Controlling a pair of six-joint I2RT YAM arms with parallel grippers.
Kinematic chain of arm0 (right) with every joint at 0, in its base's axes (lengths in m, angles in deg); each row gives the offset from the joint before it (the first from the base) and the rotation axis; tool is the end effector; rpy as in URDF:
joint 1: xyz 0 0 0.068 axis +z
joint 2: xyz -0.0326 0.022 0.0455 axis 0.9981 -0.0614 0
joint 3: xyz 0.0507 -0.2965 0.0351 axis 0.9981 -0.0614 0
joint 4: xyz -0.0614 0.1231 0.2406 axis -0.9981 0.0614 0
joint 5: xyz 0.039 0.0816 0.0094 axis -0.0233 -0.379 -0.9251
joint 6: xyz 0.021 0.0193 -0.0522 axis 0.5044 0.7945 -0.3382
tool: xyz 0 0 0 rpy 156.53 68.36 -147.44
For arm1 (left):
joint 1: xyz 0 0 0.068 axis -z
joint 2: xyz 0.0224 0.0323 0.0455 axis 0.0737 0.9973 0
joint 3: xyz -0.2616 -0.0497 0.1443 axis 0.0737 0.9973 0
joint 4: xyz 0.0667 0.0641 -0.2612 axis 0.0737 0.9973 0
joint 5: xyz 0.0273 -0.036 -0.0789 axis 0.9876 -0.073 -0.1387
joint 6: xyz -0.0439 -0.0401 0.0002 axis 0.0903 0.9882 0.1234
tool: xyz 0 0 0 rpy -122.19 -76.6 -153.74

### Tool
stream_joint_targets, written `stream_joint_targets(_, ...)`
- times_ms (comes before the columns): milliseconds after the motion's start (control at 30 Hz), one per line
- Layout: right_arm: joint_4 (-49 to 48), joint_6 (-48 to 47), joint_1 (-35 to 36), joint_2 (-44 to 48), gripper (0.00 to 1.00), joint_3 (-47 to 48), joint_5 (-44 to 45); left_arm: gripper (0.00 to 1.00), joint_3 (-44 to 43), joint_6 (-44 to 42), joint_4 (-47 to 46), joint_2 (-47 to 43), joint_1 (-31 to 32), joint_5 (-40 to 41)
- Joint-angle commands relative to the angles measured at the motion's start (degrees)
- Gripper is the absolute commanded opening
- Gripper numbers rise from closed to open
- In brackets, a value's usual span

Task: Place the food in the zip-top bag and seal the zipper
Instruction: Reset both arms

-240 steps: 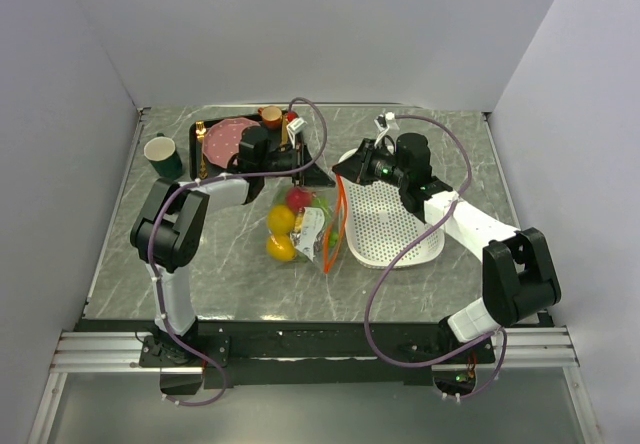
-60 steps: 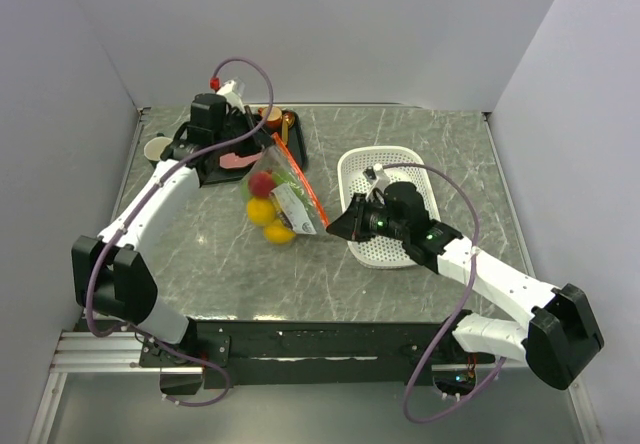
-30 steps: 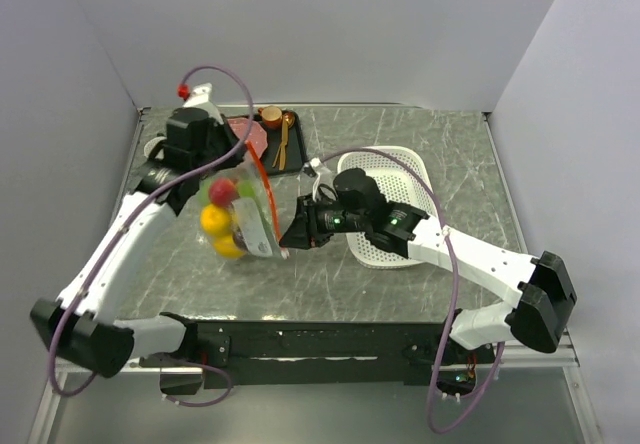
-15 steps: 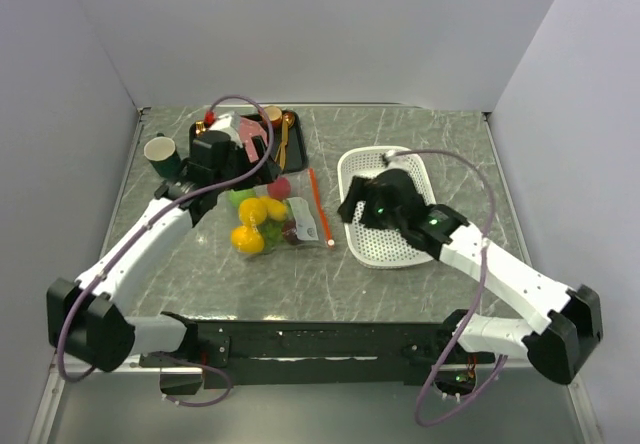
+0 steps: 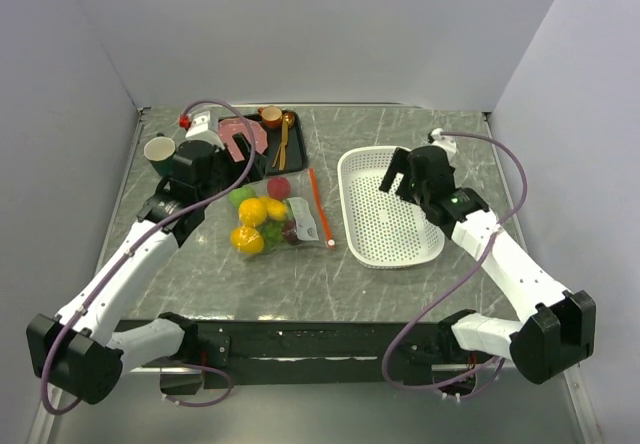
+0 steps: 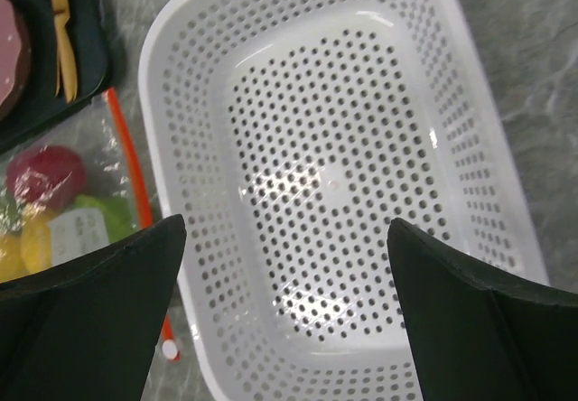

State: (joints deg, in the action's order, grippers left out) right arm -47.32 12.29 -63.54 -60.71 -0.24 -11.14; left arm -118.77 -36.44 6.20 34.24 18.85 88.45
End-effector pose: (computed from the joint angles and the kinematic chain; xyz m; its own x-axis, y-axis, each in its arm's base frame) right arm 0.2527 0.0940 0.3308 -0.5493 0.3184 -0.7726 0.1402 0.9466 0.2905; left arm 0.2454 -0.0999 0.3748 -0.4272 -0.4249 -0.7981 0.0794 0.8617 -0.5012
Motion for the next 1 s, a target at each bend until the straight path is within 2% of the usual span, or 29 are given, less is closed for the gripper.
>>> stream_joint_targets(0,-2.71,-2.92,-3.33,-0.48,1.00,3.22,3.96,0.99,-0.43,-1.08,-0.95,-3.15,0.22,4.23)
stream_joint_targets(167,-6.91,-6.60,-7.73,0.57,1.00,1.11,7.47,0.99,0.45,-4.15,-2.35,-3.67,0.13,7.66)
stream_joint_targets(233,-10.16,-7.92,-8.87,1.45,1.00,-1.42,10.45,0.99,-0.60,-4.95,-3.93,-2.45,0.13,6.01)
stream_joint_targets(300,-14.12,-9.51,-9.66,1.72,1.00,-2.76,11.34,0.99,-3.31,-5.91,-5.07,-0.61,0.13,3.11)
stream_joint_targets(433,-20.44,-11.44,-11.25,0.14,1.00,-6.44,14.77,0.99,-8.60,-6.18,-4.64,4.40,0.13,3.44)
stream_joint_targets(500,-24.93,-13.11,-12.21,-0.13,1.00,-8.81,14.25,0.99,-11.14,-6.62,-4.29,5.64,0.13,4.67)
stream_joint_targets(633,-25.30,-15.13,-13.53,-1.09,1.00,-7.60,8.19,0.99,-14.49,-8.90,-3.84,8.71,0.13,6.96)
stream_joint_targets(800,-27.39,-15.75,-13.89,-2.94,1.00,-8.64,7.39,0.99,-19.23,-10.13,-4.02,12.49,0.05,8.54)
stream_joint_targets(967,-31.88,-16.98,-14.59,-3.20,1.00,-10.49,9.05,1.00,-19.33,-10.66,-5.51,12.59,-0.31,7.49)
